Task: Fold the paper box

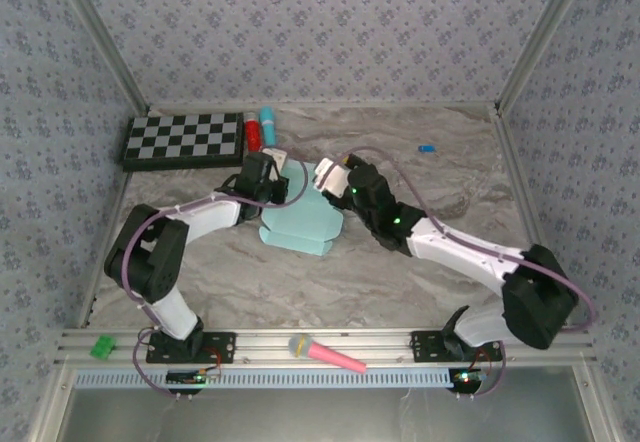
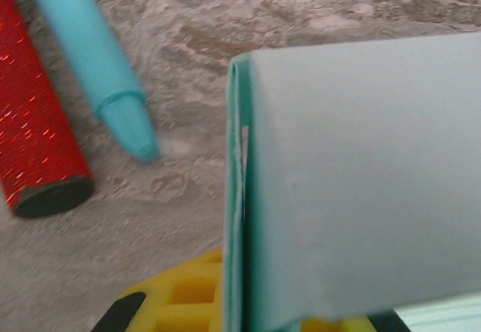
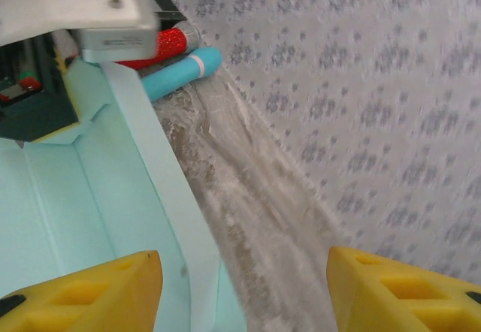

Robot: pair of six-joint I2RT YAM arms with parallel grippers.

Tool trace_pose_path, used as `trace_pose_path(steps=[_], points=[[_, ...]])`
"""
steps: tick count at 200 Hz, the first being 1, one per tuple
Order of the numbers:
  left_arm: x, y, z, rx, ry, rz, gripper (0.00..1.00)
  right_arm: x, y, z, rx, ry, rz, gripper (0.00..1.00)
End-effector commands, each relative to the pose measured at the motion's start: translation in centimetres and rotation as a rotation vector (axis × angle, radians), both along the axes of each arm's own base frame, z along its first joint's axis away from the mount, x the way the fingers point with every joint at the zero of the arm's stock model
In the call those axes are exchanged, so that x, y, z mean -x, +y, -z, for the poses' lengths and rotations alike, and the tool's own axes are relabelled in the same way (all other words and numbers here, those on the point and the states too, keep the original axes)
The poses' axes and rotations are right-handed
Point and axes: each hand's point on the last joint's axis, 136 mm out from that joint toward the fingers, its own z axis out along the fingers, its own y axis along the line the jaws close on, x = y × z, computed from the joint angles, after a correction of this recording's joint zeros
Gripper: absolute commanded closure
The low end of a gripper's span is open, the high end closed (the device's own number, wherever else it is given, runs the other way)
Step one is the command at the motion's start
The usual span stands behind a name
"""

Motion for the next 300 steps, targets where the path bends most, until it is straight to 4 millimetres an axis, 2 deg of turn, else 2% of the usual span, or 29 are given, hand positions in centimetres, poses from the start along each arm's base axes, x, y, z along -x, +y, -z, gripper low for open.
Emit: trace_pose_path(steps=[1,36,78,115,131,133,136,162,201,225,256,300], points=[[1.2,2.1,-0.1,0.001,0.087,-0.143,0.98,0.4,-3.1,0.0,-0.161,0.187,0.171,0.39],[2.7,3.0,0.0,0.026,0.22,-0.256,1.0,0.9,-6.2,-0.4,-0.251,0.326,0.318,0.38],[4.3,3.0,-0.5,0.074,0.302,-0.295,1.0,1.6,-6.6,-0.7,-0.409,0.486,0.344,0.38],[5.2,2.8,-0.9,0.076,0.341,-0.292,1.0,1.0,-5.4,-0.5,-0.487,0.549,0.326,0.4],[5.4,2.6,-1.0,0.082,0.352,-0.284,1.0,1.0,-4.8,0.3,-0.486,0.597,0.314,0.41],[5.4,2.6,-1.1,0.081,0.353,-0.283,1.0,0.7,-4.6,-0.5,-0.499,0.59,0.306,0.41],[5.5,2.6,-1.1,0.081,0.354,-0.281,1.0,0.6,-4.3,-0.8,-0.503,0.594,0.3,0.42],[5.7,2.6,-1.0,0.077,0.364,-0.275,1.0,-0.1,-3.4,-0.2,-0.484,0.647,0.298,0.45],[5.9,2.6,-1.4,0.078,0.357,-0.262,1.0,-1.3,-2.4,1.0,-0.446,0.701,0.308,0.62],[6.0,2.6,-1.3,0.075,0.36,-0.262,1.0,-2.2,-1.9,1.9,-0.431,0.715,0.32,0.65],[6.1,2.6,-1.4,0.078,0.363,-0.26,1.0,-3.3,-1.2,2.9,-0.414,0.729,0.324,0.79],[6.2,2.6,-1.4,0.077,0.358,-0.255,1.0,-4.4,-0.2,4.4,-0.386,0.763,0.335,0.93]])
